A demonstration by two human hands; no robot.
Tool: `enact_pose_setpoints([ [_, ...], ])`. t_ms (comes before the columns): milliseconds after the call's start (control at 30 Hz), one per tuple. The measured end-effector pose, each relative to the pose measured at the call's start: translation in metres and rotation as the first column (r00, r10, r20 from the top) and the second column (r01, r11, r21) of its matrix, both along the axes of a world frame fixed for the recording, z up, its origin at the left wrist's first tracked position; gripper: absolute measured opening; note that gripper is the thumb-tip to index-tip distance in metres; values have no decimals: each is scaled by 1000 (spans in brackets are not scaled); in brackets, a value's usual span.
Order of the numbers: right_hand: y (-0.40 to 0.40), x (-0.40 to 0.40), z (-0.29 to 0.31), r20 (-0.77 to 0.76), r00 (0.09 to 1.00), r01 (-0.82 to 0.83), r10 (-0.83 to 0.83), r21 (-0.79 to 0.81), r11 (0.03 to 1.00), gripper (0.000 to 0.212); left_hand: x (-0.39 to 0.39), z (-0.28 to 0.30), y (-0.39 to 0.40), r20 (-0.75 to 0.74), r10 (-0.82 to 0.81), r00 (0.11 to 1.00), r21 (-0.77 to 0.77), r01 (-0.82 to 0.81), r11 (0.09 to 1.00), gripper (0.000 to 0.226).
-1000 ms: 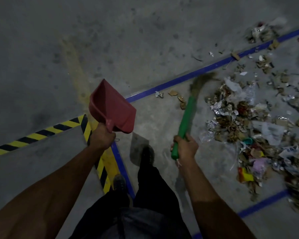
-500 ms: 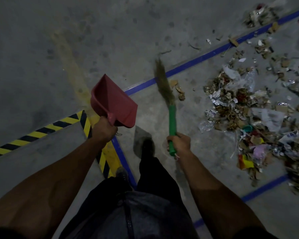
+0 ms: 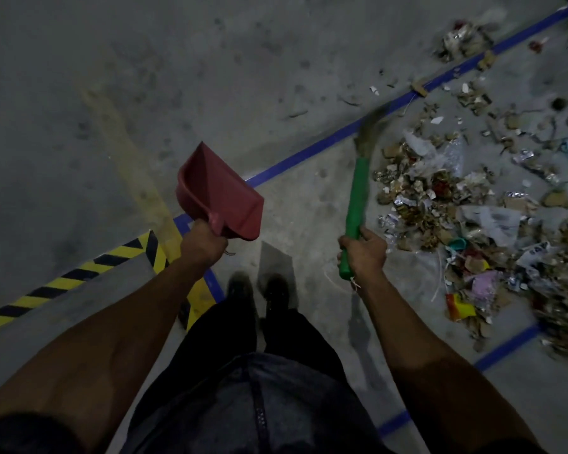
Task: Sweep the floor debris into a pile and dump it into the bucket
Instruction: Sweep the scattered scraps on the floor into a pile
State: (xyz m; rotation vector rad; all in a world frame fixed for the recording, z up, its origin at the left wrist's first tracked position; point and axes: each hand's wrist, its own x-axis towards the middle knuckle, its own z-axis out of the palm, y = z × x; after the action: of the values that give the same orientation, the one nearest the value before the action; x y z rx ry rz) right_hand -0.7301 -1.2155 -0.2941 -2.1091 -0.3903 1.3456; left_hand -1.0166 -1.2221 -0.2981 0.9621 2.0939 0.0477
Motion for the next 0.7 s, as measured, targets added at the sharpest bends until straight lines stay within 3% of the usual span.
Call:
enact_pose_setpoints([
  [133, 16, -22, 6, 55, 978, -201, 201, -4, 980, 67, -4, 7, 31, 10, 0, 1000, 18, -1, 1000, 41],
  [267, 50, -48, 0, 124, 891, -436, 436, -35, 899, 71, -12, 2, 75, -2, -36, 999, 17, 36, 999, 45],
  [433, 108, -75, -9, 156, 789, -578, 595, -140, 804, 52, -26, -16, 147, -9, -84, 996, -26, 84, 996, 43],
  [533, 146, -84, -24, 74, 840, -511, 537, -221, 830, 63, -31, -23, 194, -12, -126, 992, -66, 125, 990, 45],
  [600, 170, -81, -35, -3, 923, -372, 385, -257, 892, 72, -31, -27, 224, -8, -138, 990, -84, 137, 987, 46],
  [700, 208, -65, -42, -118, 991, -91, 64, -237, 967, 51, -31, -35, 264, 8, -156, 988, -91, 156, 984, 44],
])
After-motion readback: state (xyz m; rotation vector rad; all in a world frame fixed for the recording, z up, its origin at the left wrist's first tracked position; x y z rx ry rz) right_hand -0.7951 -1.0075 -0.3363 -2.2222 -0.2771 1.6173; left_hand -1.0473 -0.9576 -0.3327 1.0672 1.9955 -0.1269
